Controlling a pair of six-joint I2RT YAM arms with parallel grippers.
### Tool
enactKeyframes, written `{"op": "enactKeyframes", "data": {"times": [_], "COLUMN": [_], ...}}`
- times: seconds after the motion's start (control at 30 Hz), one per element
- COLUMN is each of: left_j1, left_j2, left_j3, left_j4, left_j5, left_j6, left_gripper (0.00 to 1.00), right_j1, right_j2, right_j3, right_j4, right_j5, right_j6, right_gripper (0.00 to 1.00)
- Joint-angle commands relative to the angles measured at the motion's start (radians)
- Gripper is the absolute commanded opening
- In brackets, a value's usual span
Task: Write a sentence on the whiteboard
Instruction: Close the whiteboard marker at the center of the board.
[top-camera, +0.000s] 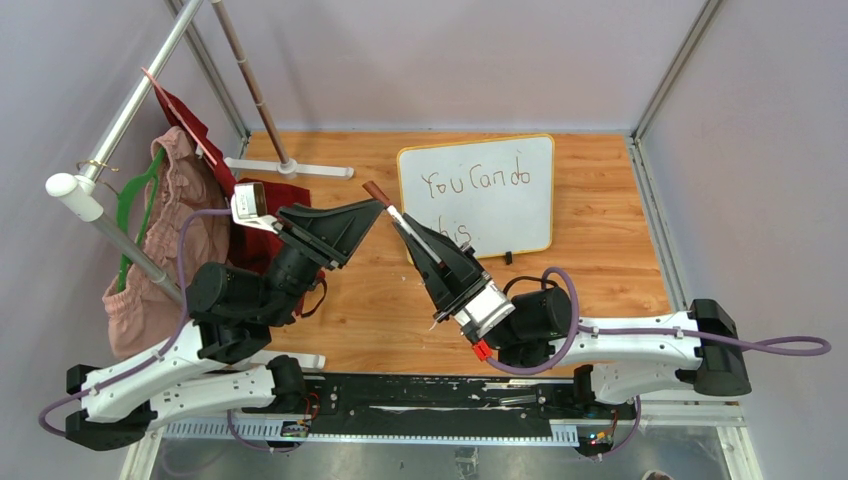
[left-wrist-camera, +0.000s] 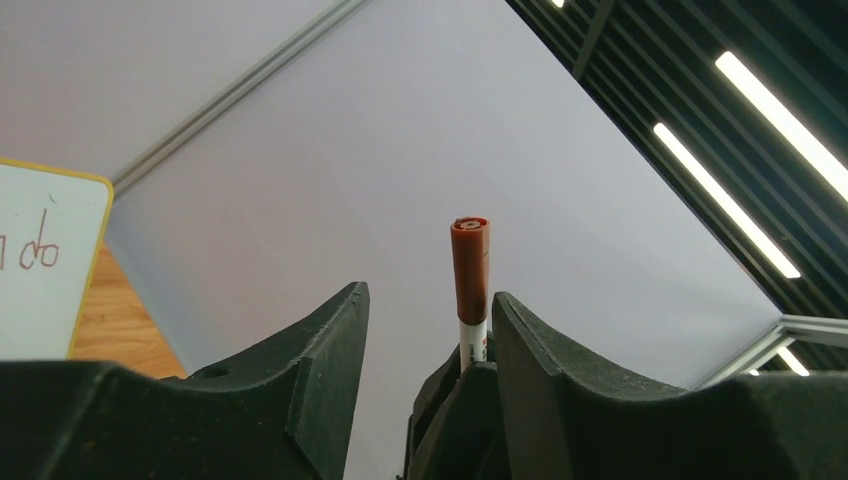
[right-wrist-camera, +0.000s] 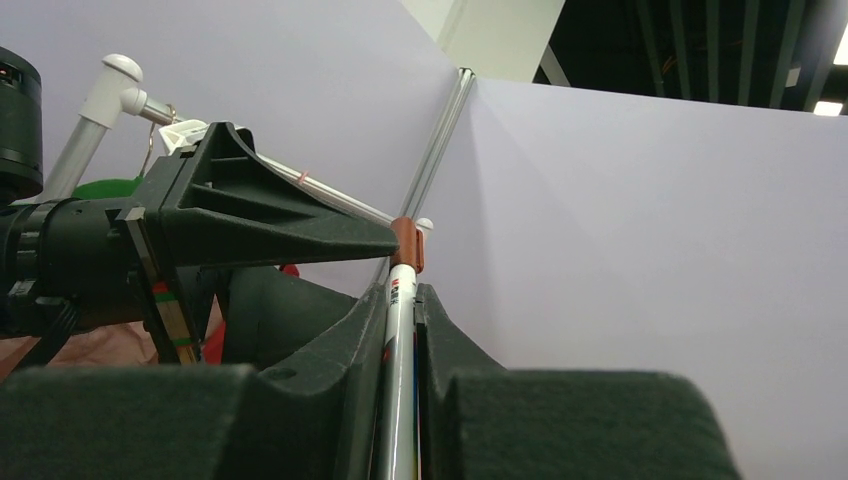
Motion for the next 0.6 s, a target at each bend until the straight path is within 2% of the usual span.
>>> {"op": "enactKeyframes", "data": {"times": [0.0, 0.3, 0.43, 0.57], "left_j1": [-0.003, -0.003, -0.003, -0.004], "left_j2": [-0.006, 0.029, 0.032, 0.033], "left_j3": [0.029, 0.051, 0.050, 0.043], "left_j4": [-0.004, 0.026, 0.033, 0.043], "left_j5": [-0.038, 0.032, 0.043, 0.043], "left_j6": [0.046, 0.046, 0.046, 0.043], "left_gripper": [0.52, 0.54, 0.43, 0.28], "right_j1": [-0.003, -0.001, -0.002, -0.001], "right_j2": [-0.030, -0.029, -0.029, -0.034], "right_j3": [-0.012, -0.012, -0.015, -0.019], "right_j4": [0.009, -0.004, -0.005, -0.010], "right_j5": [-0.020, -0.019, -0.016, -0.012], "right_j6": [0.028, 0.036, 0.037, 0.040], "right_gripper": [0.00, 0.00, 0.00, 0.00]}}
